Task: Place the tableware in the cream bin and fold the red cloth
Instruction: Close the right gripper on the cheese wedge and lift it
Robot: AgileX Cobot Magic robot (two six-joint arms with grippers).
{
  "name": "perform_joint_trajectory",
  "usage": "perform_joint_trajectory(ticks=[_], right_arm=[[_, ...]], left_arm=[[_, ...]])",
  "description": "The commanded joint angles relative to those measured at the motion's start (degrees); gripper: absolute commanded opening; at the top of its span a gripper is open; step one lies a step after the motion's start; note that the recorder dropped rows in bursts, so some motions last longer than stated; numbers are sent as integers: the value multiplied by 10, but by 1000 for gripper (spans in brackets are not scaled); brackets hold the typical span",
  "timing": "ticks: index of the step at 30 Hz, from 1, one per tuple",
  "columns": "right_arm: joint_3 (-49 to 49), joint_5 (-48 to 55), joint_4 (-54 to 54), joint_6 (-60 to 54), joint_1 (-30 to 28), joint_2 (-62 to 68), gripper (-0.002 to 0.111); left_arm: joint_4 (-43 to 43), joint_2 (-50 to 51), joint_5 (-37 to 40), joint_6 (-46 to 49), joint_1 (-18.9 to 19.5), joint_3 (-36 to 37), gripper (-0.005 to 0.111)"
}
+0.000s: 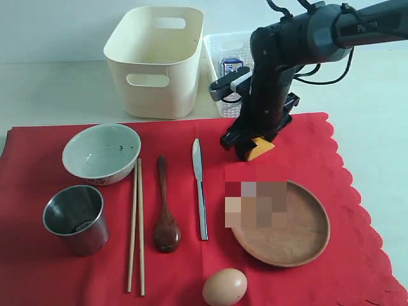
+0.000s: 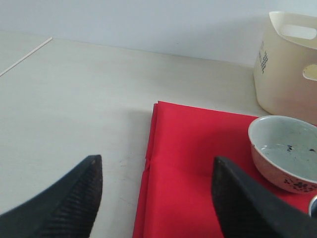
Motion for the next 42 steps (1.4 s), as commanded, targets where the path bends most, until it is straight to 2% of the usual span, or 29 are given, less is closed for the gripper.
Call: perform_joint_trajectory(ticks=[1,15,17,22,27,31,34,42], right_arm=[[4,5,0,4,-1,-39,0],[4,25,1,2,-1,-133,0],[4,44,1,-19,-1,-127,4],[6,74,12,-177,-1,-108,22],[6,84,22,-458,-1,-92,45],[6,84,22,-593,-1,-88,61],[6,80,19,-656,-1,-83,65],[7,53,21,-759,-1,-43,64]], left_arm=[[3,-3,-3,3,1,0,62],[3,-3,-3,3,1,0,62],[3,-3,-3,3,1,0,62],[3,-3,-3,3,1,0,62],[3,-3,-3,3,1,0,62],[3,-3,-3,3,1,0,62],[3,-3,-3,3,1,0,62],[3,-3,-3,3,1,0,62]])
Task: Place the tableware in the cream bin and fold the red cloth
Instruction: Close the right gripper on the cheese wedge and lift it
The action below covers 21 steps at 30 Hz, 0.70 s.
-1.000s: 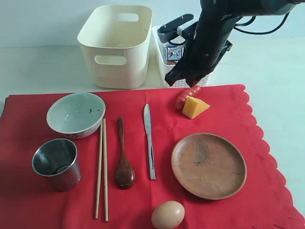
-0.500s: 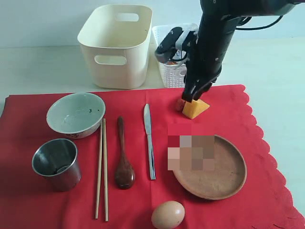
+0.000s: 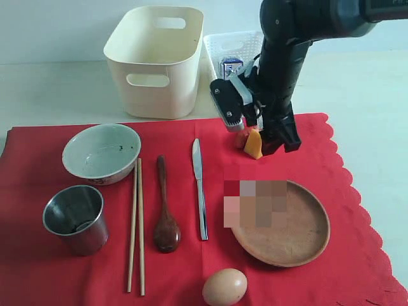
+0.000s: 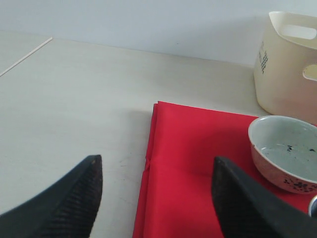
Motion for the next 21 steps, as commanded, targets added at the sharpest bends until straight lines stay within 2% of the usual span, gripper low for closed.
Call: perform_joint_trajectory(ticks=[1,7,16,21], right_arm=[[4,-20,2,-51,-1,21,64],[4,-51,-5,-54,-1,44,55],[4,-48,-24,-40,-1,45,4],[4,-47,-22,-28,-1,29,0]], left_arm=[[3,-3,-3,3,1,0,62],[3,-3,-3,3,1,0,62],[3,-3,-3,3,1,0,62],[3,-3,-3,3,1,0,62]])
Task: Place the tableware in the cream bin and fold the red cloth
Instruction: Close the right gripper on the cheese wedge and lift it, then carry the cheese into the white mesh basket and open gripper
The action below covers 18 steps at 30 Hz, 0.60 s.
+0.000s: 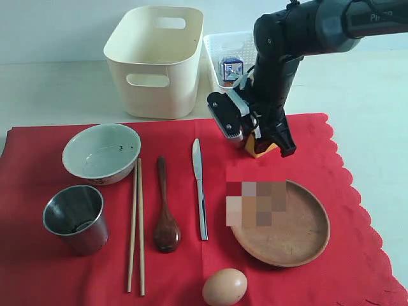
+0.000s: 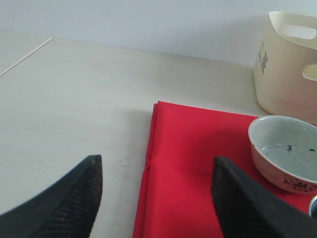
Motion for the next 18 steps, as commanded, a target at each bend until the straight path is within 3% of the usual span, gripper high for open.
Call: perform_joint_trajectory(ticks=[1,14,18], right_arm=[[4,6,-10,14,-1,-14,0],[2,32,38,29,-1,-118,0],[-38,26,40,38,-1,-131,0]], left_arm=[[3,-3,-3,3,1,0,62],[3,-3,-3,3,1,0,62],[3,-3,-3,3,1,0,62]])
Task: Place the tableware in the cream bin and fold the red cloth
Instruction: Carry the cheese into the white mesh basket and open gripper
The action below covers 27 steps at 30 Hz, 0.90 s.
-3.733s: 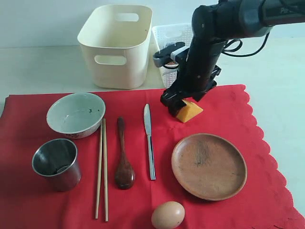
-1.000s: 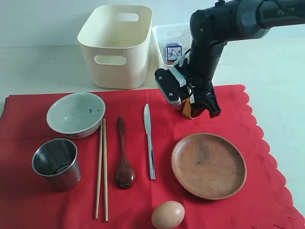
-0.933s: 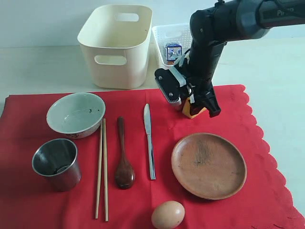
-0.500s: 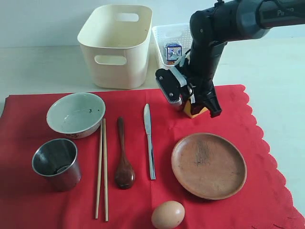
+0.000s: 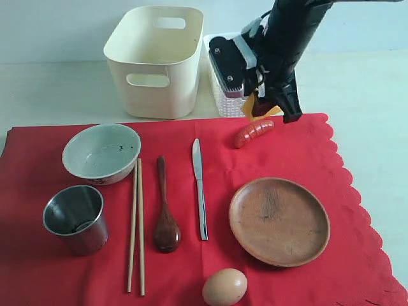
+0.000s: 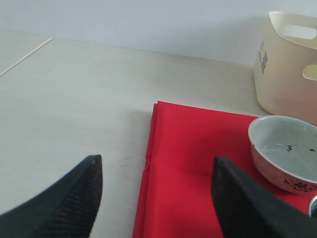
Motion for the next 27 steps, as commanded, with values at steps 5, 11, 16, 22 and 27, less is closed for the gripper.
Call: perform_joint_trajectory(ticks=[5,11,16,22,27], right_arm=[[-100,-58,76,11,-1,-2,0],[-132,-171,88,77,-1,61,0],[-140,-240,75,153,-2,102,0],[-140,-276,-33,308,-8,126,0],[-140,-287,-61,399,-30,126,0]], left_arm=[[3,-3,-3,3,1,0,62],[3,-3,-3,3,1,0,62],[3,-3,-3,3,1,0,62],[3,-3,-3,3,1,0,62],[3,-3,-3,3,1,0,62]])
